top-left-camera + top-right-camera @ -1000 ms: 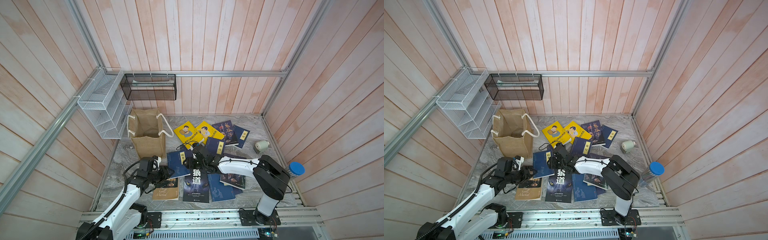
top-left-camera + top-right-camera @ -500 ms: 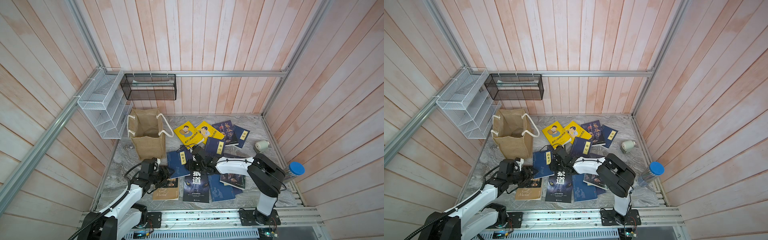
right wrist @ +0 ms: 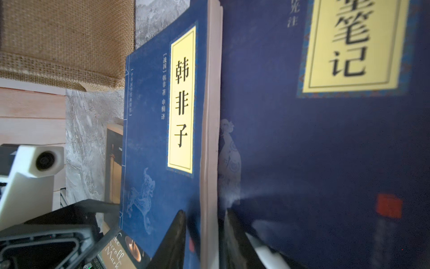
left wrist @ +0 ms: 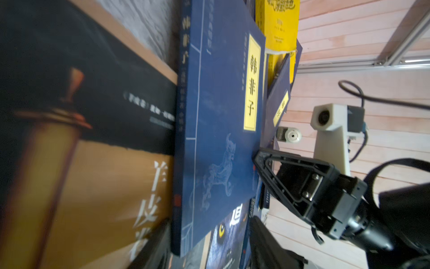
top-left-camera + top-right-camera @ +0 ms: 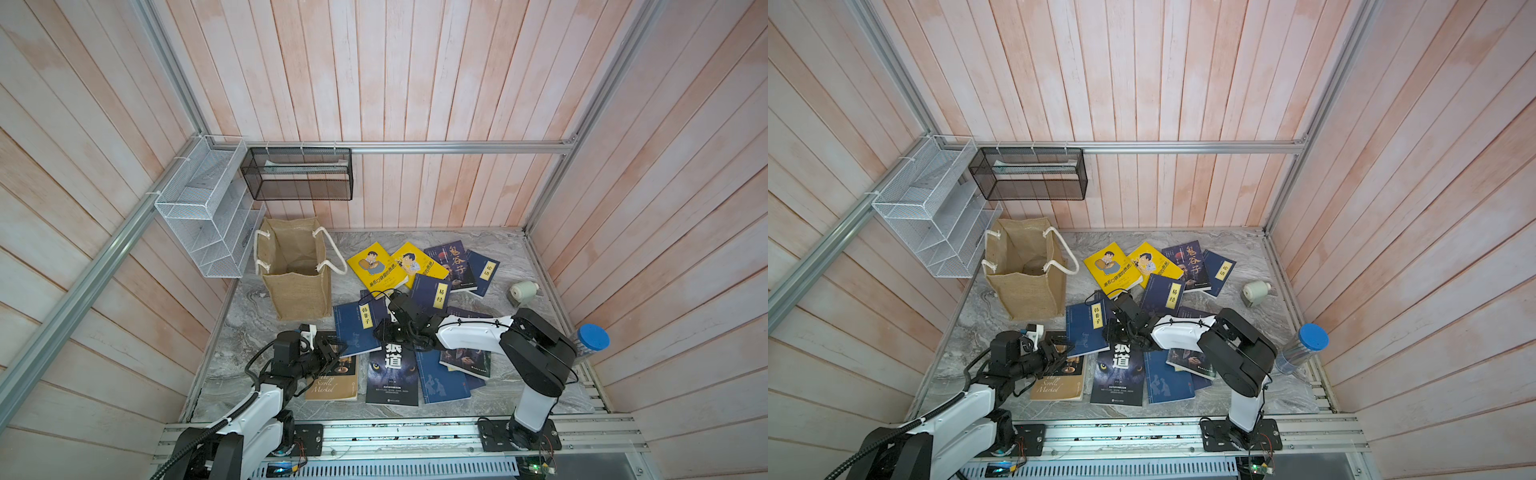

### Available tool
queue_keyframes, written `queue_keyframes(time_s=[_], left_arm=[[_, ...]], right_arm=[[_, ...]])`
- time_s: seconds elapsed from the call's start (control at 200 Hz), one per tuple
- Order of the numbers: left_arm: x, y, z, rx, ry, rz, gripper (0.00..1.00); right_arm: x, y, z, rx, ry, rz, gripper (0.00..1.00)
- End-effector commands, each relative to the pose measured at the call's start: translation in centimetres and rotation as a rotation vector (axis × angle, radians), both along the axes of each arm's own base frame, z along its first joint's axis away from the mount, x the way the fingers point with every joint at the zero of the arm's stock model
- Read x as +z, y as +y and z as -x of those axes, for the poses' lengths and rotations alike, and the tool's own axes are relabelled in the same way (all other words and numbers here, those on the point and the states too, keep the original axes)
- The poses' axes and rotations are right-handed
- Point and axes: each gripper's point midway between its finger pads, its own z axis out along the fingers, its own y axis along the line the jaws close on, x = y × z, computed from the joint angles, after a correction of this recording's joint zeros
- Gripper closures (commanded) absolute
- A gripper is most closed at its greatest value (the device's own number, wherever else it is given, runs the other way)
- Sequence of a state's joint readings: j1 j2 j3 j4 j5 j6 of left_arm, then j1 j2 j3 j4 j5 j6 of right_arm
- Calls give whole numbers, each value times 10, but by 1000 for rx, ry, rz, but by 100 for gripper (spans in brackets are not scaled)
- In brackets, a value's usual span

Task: Put the books into the canvas bag
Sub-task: Pick up the book from the book.

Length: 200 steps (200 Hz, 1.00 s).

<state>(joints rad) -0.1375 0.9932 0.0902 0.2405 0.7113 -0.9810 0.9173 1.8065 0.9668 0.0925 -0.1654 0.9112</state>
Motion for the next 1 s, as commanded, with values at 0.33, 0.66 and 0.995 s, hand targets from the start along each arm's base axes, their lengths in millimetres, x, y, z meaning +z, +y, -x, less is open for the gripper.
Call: queue_keyframes(time_s=[0.33, 0.66, 0.995], left_arm=[[46, -14, -1, -106, -153, 74, 61], [36, -14, -9, -87, -147, 50, 84], [88, -7, -16, -183, -380, -190, 100]], right_arm=[[-14, -15, 19, -23, 66, -31, 75], [-13, -13, 21, 0, 54, -53, 75], [56, -46, -1, -129, -129, -80, 50]])
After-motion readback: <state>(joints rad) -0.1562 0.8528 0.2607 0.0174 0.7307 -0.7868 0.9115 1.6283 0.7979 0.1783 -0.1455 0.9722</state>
